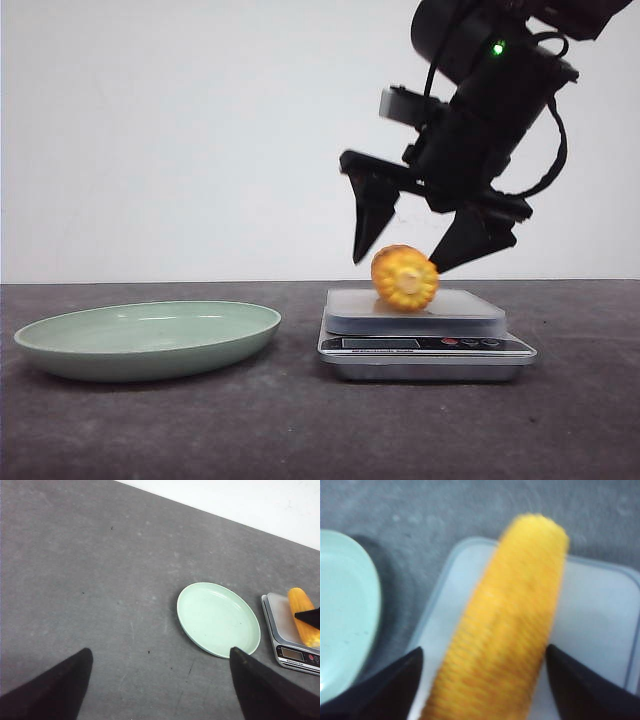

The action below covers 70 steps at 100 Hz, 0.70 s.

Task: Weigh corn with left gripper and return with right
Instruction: 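Lower the right gripper onto the corn on the scale and close, then lift the corn with the right gripper and lower it onto the plate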

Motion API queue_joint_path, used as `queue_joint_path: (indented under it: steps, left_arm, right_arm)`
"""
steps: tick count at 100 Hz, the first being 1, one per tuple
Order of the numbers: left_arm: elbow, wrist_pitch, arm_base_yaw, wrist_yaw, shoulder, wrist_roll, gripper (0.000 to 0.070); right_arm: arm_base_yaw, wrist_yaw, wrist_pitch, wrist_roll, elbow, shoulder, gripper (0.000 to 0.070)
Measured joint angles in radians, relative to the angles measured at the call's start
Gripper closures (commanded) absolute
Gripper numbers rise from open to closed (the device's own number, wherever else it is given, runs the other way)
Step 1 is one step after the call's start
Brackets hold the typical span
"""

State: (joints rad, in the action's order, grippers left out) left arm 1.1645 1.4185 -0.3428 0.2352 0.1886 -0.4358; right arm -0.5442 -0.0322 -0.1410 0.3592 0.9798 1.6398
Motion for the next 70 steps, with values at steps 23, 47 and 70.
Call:
queue_joint_path:
  steps: [23, 47, 70]
  left_arm:
    - [0.000, 0.000, 0.000, 0.000, 0.000, 0.003, 0.0197]
    - [0.000, 0.000, 0.000, 0.000, 0.000, 0.003, 0.0197]
    - [0.000, 0.000, 0.000, 0.000, 0.000, 0.003, 0.0197]
  right_arm:
    - [-0.007, 0.010, -0.001, 0.005, 0.002, 0.002, 0.0700]
    - [-0.049, 0.000, -0.004, 0.003, 0.003, -0.106, 0.0700]
    - [-0.161, -0.040, -0.031, 0.004, 0.169, -0.117, 0.0700]
